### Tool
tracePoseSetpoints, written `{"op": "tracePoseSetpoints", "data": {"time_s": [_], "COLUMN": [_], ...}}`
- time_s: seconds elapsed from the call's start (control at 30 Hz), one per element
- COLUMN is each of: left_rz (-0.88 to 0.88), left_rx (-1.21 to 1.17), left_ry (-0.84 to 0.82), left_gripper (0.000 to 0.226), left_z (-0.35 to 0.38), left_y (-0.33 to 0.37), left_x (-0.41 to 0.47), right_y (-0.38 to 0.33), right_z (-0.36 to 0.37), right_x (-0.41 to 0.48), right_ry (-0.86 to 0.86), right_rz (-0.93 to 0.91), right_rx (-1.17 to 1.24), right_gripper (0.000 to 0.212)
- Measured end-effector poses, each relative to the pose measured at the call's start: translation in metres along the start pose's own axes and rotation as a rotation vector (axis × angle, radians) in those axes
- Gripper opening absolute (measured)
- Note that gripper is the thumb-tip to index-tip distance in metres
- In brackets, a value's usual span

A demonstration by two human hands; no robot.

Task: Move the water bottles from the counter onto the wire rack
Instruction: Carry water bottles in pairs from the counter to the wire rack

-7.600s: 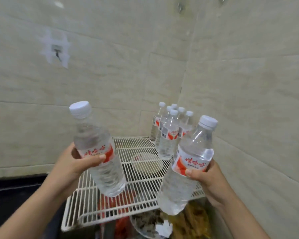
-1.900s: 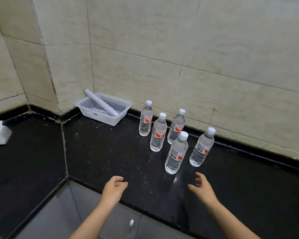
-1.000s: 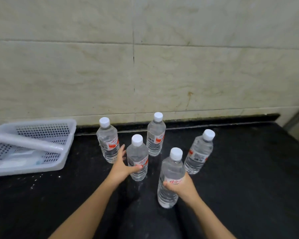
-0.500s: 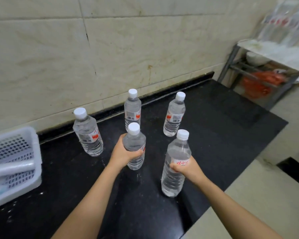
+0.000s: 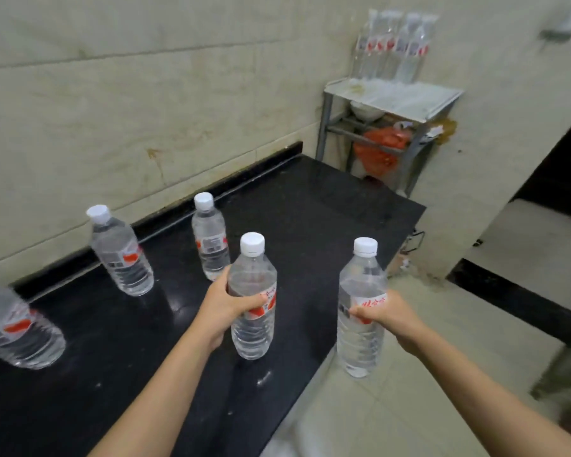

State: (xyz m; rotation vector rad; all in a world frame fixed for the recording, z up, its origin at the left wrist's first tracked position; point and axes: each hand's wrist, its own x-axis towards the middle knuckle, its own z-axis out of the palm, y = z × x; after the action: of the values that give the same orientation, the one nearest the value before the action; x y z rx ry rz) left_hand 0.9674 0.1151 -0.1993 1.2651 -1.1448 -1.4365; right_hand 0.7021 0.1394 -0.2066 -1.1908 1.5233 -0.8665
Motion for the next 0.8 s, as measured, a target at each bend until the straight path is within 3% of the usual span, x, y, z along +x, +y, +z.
{"op": "tracePoseSetpoints", "data": {"time_s": [0.1, 0.3, 0.43, 0.6, 0.8], "left_rz": [0.011, 0.035, 0.132, 0.212, 0.245], "left_rx": [-0.018, -0.113, -0.128, -0.117, -0.064], "left_ry": [-0.057, -0.156, -0.165, -0.163, -0.236], "left_gripper": [0.063, 0.066, 0.059, 0.045, 0.048], "left_z": [0.074, 0.216, 0.292, 0.347, 0.386], "left_y": [0.015, 0.049, 0.079, 0.121, 0.152], "left_x": [0.021, 0.065, 0.093, 0.139, 0.215], "right_y": [0.009, 0.019, -0.006, -0.045, -0.062], "right_z": [-0.076, -0.231, -0.316, -0.389, -0.440], "right_x": [0.002, 0.022, 0.034, 0.060, 0.104], "right_ry": [0.060, 0.255, 0.304, 0.332, 0.377], "right_rz": [-0.003, -0.048, -0.125, -0.215, -0.299], "right_rx": [0.132, 0.433, 0.446, 0.482, 0.472], "right_gripper": [0.061, 0.012, 0.012, 0.009, 0.009]}}
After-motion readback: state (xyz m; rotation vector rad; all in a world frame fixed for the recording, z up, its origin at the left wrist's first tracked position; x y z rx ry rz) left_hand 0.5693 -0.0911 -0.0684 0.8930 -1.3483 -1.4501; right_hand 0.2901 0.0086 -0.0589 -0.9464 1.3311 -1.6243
